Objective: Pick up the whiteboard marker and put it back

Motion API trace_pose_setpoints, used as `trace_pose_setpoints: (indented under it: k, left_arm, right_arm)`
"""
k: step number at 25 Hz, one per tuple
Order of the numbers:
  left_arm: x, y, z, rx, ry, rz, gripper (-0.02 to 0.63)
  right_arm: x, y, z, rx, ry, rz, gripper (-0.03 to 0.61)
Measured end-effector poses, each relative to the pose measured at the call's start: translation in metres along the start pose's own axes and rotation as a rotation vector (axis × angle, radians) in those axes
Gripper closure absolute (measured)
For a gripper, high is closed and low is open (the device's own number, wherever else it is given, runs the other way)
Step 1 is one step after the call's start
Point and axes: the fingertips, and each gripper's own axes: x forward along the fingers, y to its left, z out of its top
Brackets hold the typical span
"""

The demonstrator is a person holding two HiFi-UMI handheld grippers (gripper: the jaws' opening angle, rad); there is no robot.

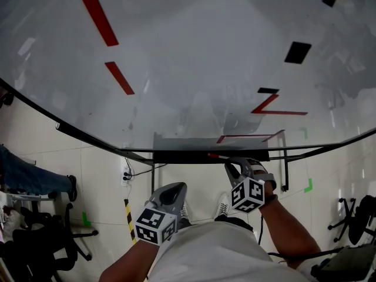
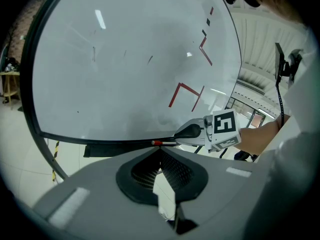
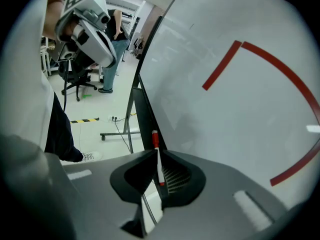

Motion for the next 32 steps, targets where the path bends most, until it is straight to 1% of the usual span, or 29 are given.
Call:
trace_pose_setpoints:
  k: [3,5,6,8,11,14,16,17,19,24,27,32]
  left_arm:
    - [-0.002,-0.002,0.001,0.005,-0.003,0.0,0.597]
    - [-0.002,-0.003,0.001,0.011,-0.004,0.0,0.597]
    - [-0.002,-0.003,0.001,0.014,-0.004,-0.001,0.598]
    - [-0.001,-0.005,0.002,0.021,-0.003,-0.005,0.597]
    - [0.001,-0.01,0.003,0.031,0.001,-0.015,0.597]
    - [0.003,-0.015,0.005,0.043,-0.001,-0.026,0.597]
    - [0.003,-0.018,0.007,0.049,-0.004,-0.03,0.597]
    - [0.003,-0.02,0.008,0.052,-0.006,-0.032,0.597]
    - [0.003,-0.023,0.009,0.059,-0.011,-0.038,0.597]
    - [-0.002,-0.033,0.012,0.099,-0.02,-0.087,0.598]
    - [-0.008,-0.035,0.013,0.133,-0.027,-0.123,0.597]
    - [-0.016,-0.028,0.008,0.162,-0.021,-0.172,0.597]
  right_arm:
    - [-0.004,0.0,0.002,0.041,-0.016,0.008,0.571]
    - [-0.008,0.0,0.004,0.11,-0.038,0.025,0.577]
    - [-0.011,0.0,0.006,0.166,-0.057,0.041,0.577]
    - [-0.018,0.0,0.01,0.307,-0.11,0.088,0.577]
    - [-0.032,-0.003,0.016,0.557,-0.21,0.16,0.577]
    - [-0.049,-0.011,0.017,0.789,-0.294,0.202,0.577]
    - [-0.062,-0.014,0.018,0.909,-0.346,0.223,0.577]
    - [-0.068,-0.016,0.019,0.949,-0.367,0.228,0.577]
    - [-0.08,-0.016,0.021,0.991,-0.399,0.226,0.577]
    - [-0.11,-0.01,0.03,1.004,-0.453,0.182,0.577]
    - [-0.123,-0.005,0.033,1.012,-0.462,0.125,0.577]
    - [-0.134,0.009,0.033,1.071,-0.461,0.033,0.577]
